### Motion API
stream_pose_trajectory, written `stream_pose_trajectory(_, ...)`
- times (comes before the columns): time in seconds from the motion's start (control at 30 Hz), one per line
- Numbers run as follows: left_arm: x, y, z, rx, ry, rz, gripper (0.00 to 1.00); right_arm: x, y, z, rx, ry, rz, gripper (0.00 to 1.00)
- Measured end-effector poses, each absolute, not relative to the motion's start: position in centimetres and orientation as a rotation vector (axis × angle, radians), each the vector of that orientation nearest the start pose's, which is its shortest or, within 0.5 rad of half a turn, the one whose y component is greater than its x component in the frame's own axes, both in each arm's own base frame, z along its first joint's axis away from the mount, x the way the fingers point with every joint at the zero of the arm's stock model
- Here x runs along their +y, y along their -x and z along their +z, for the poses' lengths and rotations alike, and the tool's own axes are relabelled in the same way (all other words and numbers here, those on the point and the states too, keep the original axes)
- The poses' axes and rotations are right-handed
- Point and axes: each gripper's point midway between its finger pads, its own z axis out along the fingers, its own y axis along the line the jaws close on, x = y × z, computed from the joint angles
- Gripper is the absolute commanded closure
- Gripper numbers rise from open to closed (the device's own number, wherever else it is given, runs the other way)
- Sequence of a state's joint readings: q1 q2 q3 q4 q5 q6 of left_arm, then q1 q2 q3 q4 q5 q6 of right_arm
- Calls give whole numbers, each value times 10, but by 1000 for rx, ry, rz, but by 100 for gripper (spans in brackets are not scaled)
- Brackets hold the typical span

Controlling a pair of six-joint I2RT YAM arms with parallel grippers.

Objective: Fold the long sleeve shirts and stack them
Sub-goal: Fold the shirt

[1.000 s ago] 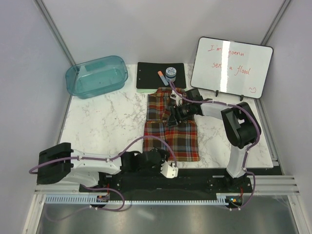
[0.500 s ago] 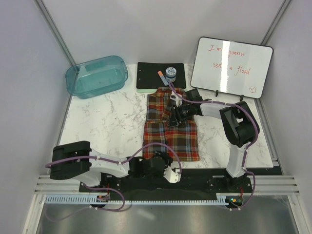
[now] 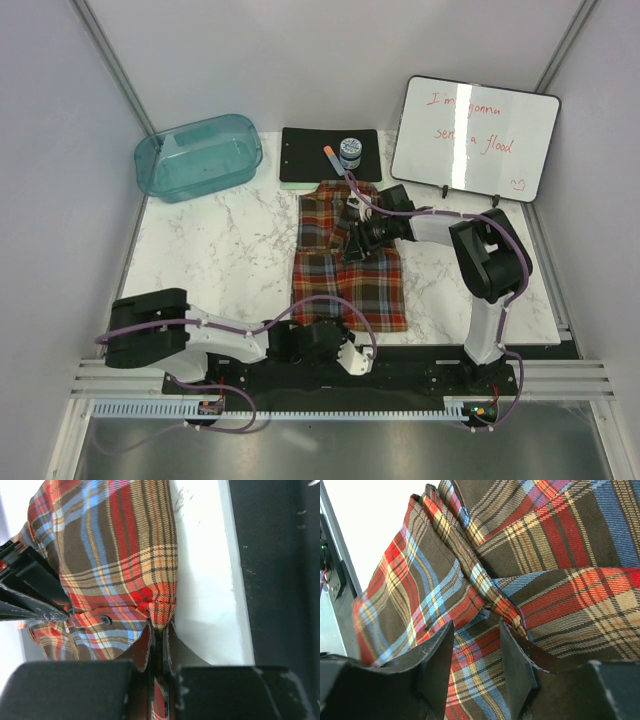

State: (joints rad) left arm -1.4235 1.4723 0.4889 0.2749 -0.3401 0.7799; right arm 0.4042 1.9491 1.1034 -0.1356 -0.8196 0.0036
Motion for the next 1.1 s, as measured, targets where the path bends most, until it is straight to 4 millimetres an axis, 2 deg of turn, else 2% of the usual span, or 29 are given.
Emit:
stream_pose_trajectory(0.17,-319,-110,66,1238,-1949,-131,98,280,-295,39,2401,800,1249,43)
stream_pose_trajectory(0.27,-319,-86,87,1290,-1980,-288,98,280,-294,56,2408,775,1258,44)
stream_pose_trajectory(0.4,-310,-55,105,1347,-2039,-468,98,283,-331,96,2296,792,1208,44)
stream_pose_trajectory(0.5,-303,-36,118,1392,-2083,-582,98,285,-354,115,2214,825,1153,44)
stream_pose_trajectory(0.57,-302,-27,129,1414,-2096,-642,98,288,-367,117,2183,850,1120,44)
stream_pose_trajectory(0.63,-303,-23,141,1430,-2094,-696,98,290,-380,109,2174,871,1093,44)
stream_pose_trajectory(0.73,-304,-26,157,1454,-2072,-746,98,291,-391,85,2207,881,1066,48)
stream_pose_trajectory(0.83,-304,-40,168,1504,-2030,-782,98,290,-390,60,2257,885,1066,53)
stream_pose_trajectory(0.93,-307,-63,170,1568,-1992,-797,98,288,-385,47,2283,895,1068,57)
stream_pose_trajectory(1.1,-316,-119,164,1620,-1963,-759,98,281,-366,29,2325,915,1097,65)
